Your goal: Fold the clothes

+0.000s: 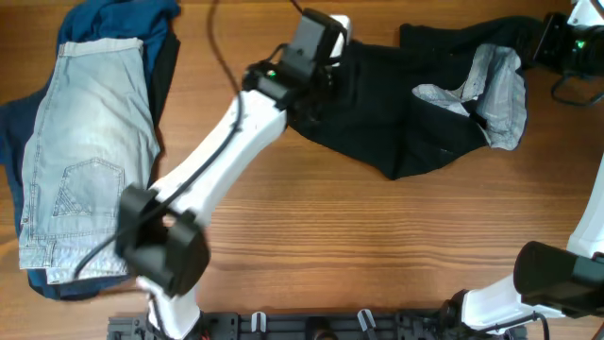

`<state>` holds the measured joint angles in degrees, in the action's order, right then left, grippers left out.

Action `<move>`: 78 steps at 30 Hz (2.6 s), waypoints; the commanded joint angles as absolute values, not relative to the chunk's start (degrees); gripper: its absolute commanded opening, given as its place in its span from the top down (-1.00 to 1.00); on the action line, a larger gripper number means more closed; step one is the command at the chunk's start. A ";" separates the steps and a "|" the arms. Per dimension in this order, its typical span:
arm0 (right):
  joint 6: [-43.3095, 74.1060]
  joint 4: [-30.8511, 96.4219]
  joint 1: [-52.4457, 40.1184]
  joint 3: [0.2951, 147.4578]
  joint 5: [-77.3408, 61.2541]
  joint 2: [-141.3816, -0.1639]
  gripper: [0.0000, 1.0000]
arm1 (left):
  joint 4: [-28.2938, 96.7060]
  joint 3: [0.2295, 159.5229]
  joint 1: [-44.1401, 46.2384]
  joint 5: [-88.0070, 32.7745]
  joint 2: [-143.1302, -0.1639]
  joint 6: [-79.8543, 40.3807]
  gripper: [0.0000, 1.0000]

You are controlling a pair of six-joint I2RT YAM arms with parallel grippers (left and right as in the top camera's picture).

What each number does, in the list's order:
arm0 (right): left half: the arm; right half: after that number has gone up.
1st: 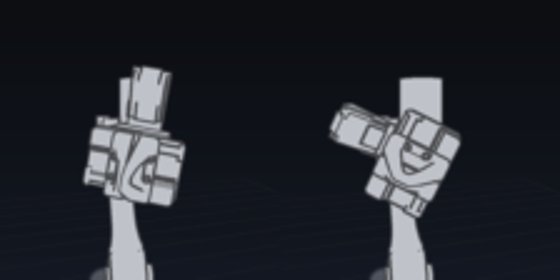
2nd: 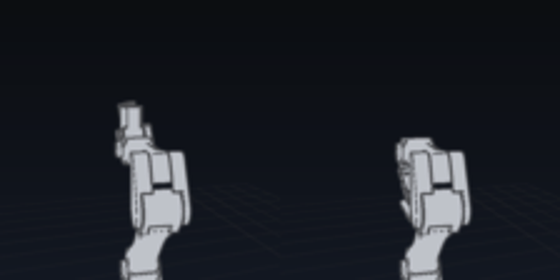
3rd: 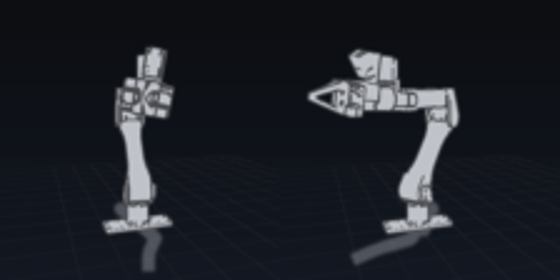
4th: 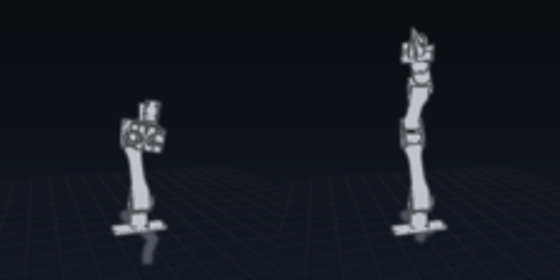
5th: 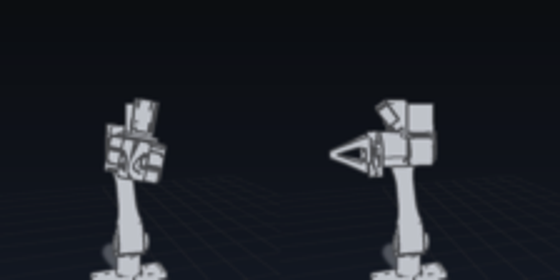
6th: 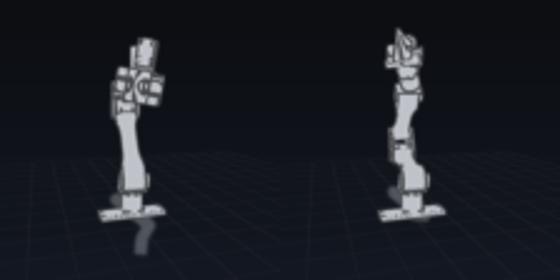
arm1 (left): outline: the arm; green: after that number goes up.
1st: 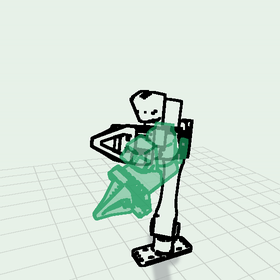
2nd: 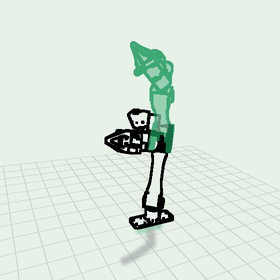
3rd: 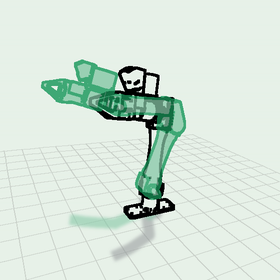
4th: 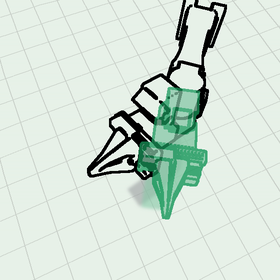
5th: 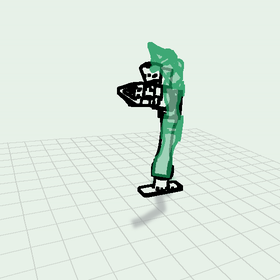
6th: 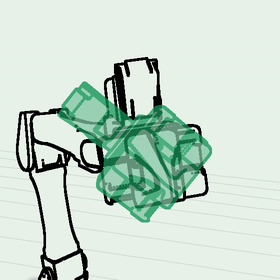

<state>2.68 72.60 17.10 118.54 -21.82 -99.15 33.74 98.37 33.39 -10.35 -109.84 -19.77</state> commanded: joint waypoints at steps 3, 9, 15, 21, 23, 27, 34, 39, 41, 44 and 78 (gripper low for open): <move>1.67 72.25 17.54 119.61 -21.91 -98.89 0.91 | 12.60 98.59 34.70 -22.72 -122.45 -22.46 -0.74; 1.67 72.71 17.54 119.61 -21.93 -98.89 0.91 | -0.71 98.59 41.71 -17.74 -128.86 -24.67 -0.85; 1.65 72.73 17.54 119.61 -21.93 -98.89 0.91 | 3.73 98.59 43.29 -16.86 -131.07 -11.62 -0.81; 1.65 72.97 17.54 119.61 -21.93 -98.89 0.92 | -5.87 98.59 43.42 -19.77 -136.20 -6.17 -0.76; 1.63 72.93 17.54 119.61 -21.91 -98.89 0.91 | -7.40 98.59 43.55 -20.56 -137.19 -6.20 -0.55; 1.54 72.82 17.54 119.61 -21.87 -98.89 0.92 | -9.04 98.59 43.59 -20.38 -137.08 -7.11 0.92; 1.61 71.57 17.54 119.61 -20.82 -98.89 0.89 | 5.50 98.59 37.71 -13.65 -120.84 -12.84 0.92; 1.52 72.38 17.56 119.61 -20.40 -99.07 0.89 | 16.75 98.59 32.25 -5.10 -99.72 -10.52 0.92; 1.50 73.34 17.56 119.61 -20.40 -99.07 0.91 | 21.61 98.59 30.89 0.40 -93.25 -6.70 0.92; 1.65 73.36 17.56 119.96 -22.22 -98.85 0.91 | 26.59 98.59 30.68 9.34 -87.44 -1.26 0.92; -2.11 90.50 19.75 126.91 -25.15 -85.12 0.91 | 44.47 98.59 36.12 30.79 -67.75 -0.60 0.92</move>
<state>-0.38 89.21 18.59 126.48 -27.64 -87.05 44.91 97.82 37.04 24.69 -71.88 0.38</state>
